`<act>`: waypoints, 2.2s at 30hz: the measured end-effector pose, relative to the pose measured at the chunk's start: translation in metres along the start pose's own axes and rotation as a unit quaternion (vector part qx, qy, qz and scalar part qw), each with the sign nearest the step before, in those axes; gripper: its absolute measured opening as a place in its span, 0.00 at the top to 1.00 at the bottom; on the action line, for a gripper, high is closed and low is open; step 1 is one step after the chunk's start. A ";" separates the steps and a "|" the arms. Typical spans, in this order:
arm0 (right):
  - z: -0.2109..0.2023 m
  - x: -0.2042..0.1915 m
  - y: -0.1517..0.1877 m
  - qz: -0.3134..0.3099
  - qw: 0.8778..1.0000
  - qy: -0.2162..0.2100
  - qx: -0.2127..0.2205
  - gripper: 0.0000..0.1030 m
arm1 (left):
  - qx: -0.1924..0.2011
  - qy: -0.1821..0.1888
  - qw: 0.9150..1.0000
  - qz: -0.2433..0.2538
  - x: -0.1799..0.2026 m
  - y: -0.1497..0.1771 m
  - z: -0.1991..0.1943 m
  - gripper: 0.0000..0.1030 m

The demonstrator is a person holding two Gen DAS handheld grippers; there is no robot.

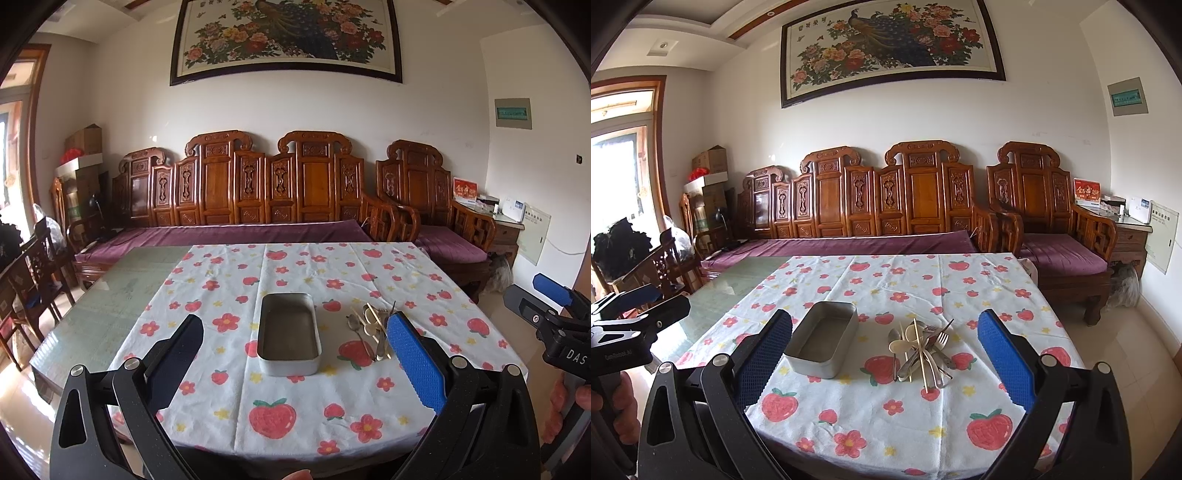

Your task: Organize utensils

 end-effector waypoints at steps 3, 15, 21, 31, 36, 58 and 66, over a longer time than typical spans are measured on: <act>0.002 0.001 0.001 0.000 1.000 0.000 0.000 0.02 | 0.001 0.000 1.000 0.000 0.000 0.000 0.000 0.06; 0.001 0.000 0.000 0.000 1.000 -0.001 0.001 0.02 | 0.002 0.002 1.000 0.000 0.002 -0.003 -0.003 0.06; 0.000 -0.002 0.000 0.000 1.000 -0.001 0.000 0.02 | 0.003 0.002 1.000 0.001 0.002 -0.001 -0.002 0.06; 0.000 -0.002 0.000 0.000 1.000 -0.001 0.000 0.02 | 0.003 0.002 1.000 0.002 0.002 -0.001 -0.002 0.06; 0.000 -0.001 0.000 0.001 1.000 -0.001 0.001 0.02 | 0.003 0.002 1.000 0.001 0.002 -0.001 -0.002 0.06; 0.003 -0.004 0.000 0.001 1.000 0.001 -0.006 0.02 | -0.010 0.004 1.000 0.000 0.000 0.005 0.008 0.06; 0.031 0.006 0.012 0.003 1.000 0.005 -0.030 0.02 | -0.059 0.004 0.998 -0.005 -0.011 0.024 0.048 0.06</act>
Point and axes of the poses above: each gripper's, at about its wrist camera, not at the fingertips, and z roughly the way its jaws point, x to its right, y to its underside, the point moved 3 cm from there along z, roughly the way its jaws point, and after that the axes turned 8 degrees about y, right-handed, at the moved point
